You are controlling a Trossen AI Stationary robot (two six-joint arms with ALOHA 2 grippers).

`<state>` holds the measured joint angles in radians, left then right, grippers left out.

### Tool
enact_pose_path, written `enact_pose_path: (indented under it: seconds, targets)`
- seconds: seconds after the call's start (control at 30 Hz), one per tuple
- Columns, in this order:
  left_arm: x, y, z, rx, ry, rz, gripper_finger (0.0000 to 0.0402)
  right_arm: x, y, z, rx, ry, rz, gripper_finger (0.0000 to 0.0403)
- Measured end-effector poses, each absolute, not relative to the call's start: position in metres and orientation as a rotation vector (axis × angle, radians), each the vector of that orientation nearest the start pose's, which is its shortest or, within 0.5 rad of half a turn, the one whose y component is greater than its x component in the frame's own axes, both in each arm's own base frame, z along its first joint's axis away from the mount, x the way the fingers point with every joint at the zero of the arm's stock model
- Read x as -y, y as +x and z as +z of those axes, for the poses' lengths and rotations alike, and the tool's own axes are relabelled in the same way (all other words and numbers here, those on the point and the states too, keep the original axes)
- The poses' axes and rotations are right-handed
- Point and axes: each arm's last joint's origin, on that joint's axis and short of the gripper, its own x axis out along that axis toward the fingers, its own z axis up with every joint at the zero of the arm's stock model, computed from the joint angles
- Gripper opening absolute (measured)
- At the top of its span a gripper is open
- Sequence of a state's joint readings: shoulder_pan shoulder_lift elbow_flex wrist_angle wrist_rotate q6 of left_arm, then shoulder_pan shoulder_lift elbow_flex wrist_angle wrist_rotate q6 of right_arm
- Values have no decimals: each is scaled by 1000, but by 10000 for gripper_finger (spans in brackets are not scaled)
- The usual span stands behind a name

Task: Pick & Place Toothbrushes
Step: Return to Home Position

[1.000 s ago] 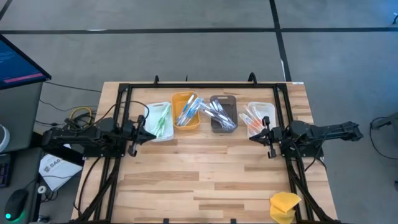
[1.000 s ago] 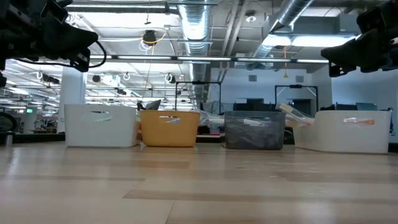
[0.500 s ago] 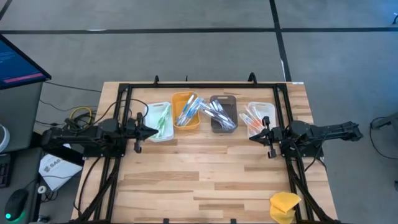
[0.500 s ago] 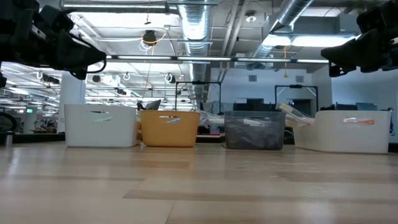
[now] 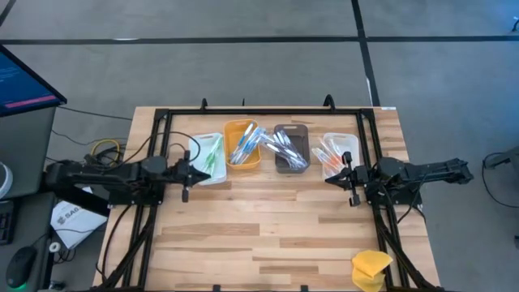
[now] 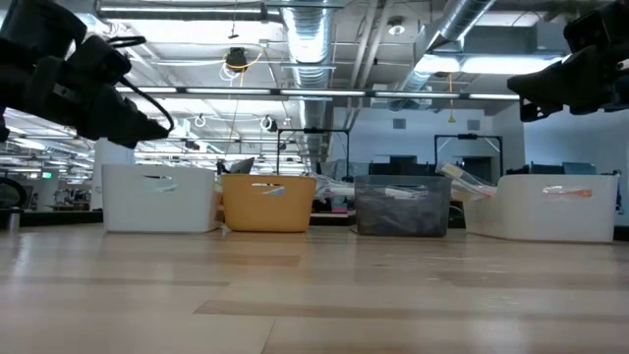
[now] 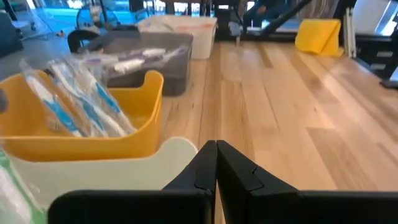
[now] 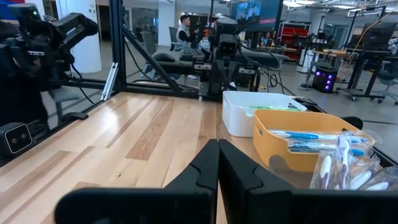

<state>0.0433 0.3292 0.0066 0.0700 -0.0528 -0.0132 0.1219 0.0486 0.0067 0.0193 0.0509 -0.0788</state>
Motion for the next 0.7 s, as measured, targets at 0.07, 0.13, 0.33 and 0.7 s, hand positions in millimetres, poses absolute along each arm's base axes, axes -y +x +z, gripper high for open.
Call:
enact_pose_path:
  seconds: [0.07, 0.13, 0.33, 0.7]
  targets:
    - [-7, 116, 142, -271, -10, 97, 3, -11, 100, 164, -20, -81, 71, 0]
    - [-7, 116, 141, -285, -10, 97, 3, -11, 100, 164, -20, -81, 71, 0]
    - [-4, 117, 140, -291, -7, 79, 5, -11, 100, 164, -20, -81, 71, 0]
    - [-3, 109, 157, -108, -10, 67, 6, -11, 100, 164, -20, -81, 71, 0]
